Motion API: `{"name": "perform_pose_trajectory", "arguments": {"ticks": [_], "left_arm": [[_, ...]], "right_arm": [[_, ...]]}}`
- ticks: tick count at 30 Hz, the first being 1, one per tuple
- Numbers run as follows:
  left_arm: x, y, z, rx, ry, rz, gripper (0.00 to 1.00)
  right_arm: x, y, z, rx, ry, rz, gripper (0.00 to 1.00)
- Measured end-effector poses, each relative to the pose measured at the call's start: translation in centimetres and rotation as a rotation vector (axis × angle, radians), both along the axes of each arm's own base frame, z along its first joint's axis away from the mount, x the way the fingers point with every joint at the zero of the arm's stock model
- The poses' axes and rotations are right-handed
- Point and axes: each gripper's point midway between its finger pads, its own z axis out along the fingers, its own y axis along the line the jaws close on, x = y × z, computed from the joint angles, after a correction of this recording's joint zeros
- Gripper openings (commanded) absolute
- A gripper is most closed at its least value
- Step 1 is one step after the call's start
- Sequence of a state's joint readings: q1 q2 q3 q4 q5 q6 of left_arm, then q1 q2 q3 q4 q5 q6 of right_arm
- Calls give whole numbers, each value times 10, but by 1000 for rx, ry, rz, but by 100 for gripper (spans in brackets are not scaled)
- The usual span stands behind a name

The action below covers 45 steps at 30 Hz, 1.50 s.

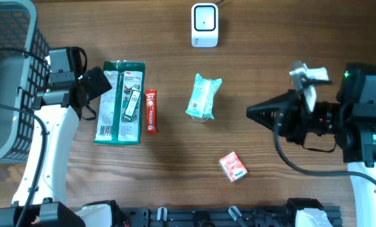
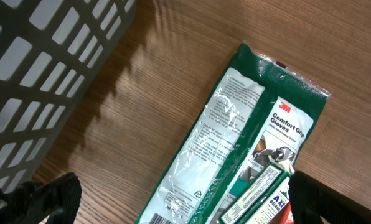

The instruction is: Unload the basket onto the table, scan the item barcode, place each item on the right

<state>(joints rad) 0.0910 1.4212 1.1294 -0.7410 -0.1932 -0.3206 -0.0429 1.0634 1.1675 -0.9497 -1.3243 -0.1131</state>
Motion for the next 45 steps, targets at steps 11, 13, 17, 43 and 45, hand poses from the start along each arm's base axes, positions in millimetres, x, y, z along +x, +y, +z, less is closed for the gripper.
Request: {"name": "perform_pose_trajectory", "arguments": {"ticks": [11,13,17,43,45], "left_arm": [[0,0,0,0,0,0,100],[0,0,0,0,0,0,100],[0,0,0,0,0,0,100],[0,0,0,0,0,0,100],[0,0,0,0,0,0,100]], "right_arm": [[21,-61,-136,-531,569,-366,31],[19,-65,-152,-565,627,-367,29],[4,-67,-192,-613,751,-360,20],[-124,30,-308,-1046,837,-272,5],[-123,27,-313,-1067,846,-310,5]]}}
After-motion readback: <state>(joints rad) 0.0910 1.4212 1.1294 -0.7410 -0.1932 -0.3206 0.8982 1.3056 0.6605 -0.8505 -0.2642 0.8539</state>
